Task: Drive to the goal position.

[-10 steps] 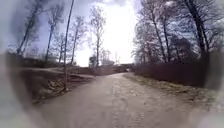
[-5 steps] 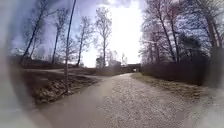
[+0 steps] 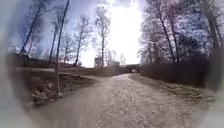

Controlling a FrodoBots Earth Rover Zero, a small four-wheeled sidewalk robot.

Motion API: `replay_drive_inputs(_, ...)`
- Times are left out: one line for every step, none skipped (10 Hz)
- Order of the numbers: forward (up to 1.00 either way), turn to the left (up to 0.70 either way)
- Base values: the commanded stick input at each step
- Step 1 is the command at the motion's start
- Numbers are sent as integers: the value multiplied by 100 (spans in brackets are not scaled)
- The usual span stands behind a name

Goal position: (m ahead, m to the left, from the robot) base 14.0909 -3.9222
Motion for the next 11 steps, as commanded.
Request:
replay_drive_inputs(100, 0)
replay_drive_inputs(100, 0)
replay_drive_inputs(100, 0)
replay_drive_inputs(100, 0)
replay_drive_inputs(100, 0)
replay_drive_inputs(100, 0)
replay_drive_inputs(100, 0)
replay_drive_inputs(100, -1)
replay_drive_inputs(100, -26)
replay_drive_inputs(100, -13)
replay_drive_inputs(100, -1)
